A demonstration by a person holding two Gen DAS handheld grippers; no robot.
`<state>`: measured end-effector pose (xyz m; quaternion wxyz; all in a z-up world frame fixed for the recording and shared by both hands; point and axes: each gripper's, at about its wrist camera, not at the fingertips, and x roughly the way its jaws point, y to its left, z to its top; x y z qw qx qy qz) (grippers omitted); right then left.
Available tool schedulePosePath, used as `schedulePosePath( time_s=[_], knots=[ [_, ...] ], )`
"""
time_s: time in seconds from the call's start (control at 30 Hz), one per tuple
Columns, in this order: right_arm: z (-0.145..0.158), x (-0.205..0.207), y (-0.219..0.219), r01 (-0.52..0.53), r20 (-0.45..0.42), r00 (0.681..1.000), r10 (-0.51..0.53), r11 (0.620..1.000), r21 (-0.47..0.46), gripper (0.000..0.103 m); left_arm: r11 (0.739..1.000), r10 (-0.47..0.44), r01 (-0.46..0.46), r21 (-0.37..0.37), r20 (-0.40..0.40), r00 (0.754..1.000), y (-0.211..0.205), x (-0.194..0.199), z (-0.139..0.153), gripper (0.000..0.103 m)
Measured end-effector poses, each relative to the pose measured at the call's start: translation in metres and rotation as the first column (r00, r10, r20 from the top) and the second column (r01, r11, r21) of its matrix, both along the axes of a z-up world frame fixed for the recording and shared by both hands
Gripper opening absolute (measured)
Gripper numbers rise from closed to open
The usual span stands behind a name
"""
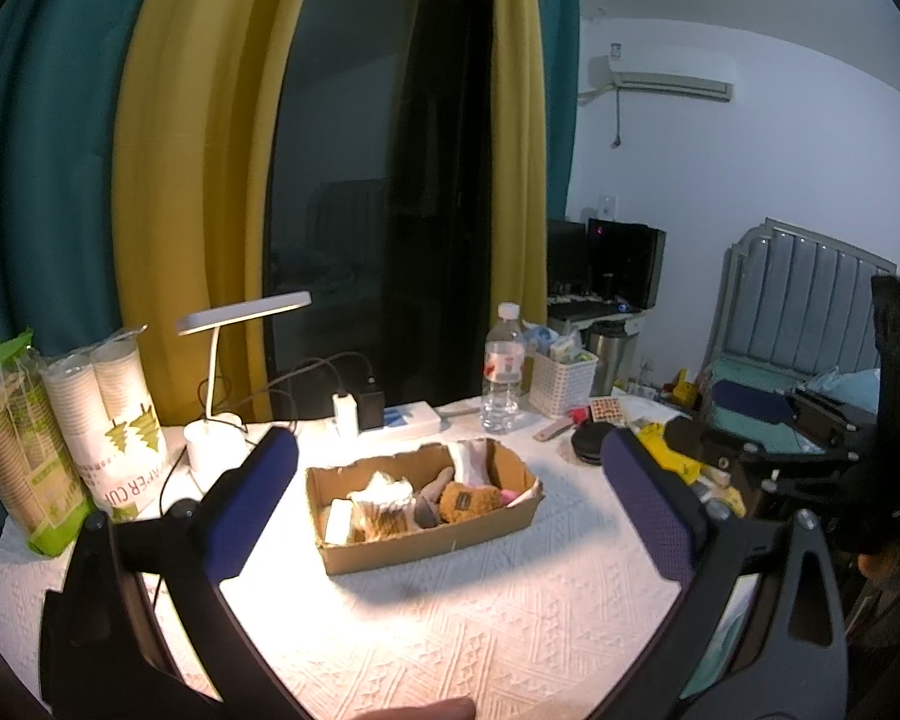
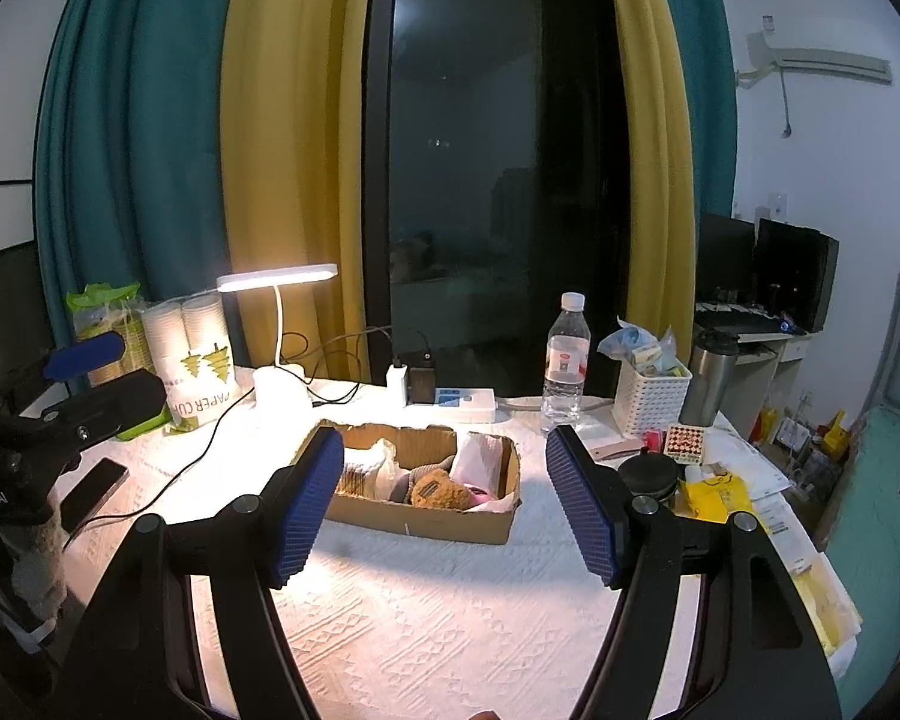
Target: Organize soft objects
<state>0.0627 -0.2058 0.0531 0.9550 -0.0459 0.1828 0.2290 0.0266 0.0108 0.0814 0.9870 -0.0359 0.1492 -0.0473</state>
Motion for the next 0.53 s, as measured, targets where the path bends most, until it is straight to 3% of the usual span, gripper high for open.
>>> schedulePosePath(
  time_s=[0.53],
  knots=[
    [-0.002, 0.014, 0.001, -0.015, -0.005, 1.0, 0.015, 1.0, -0.015, 0.073, 1.0, 0.001, -0.001, 0.031, 0.003, 1.0, 0.0, 0.02, -0.005, 0.102]
  ],
)
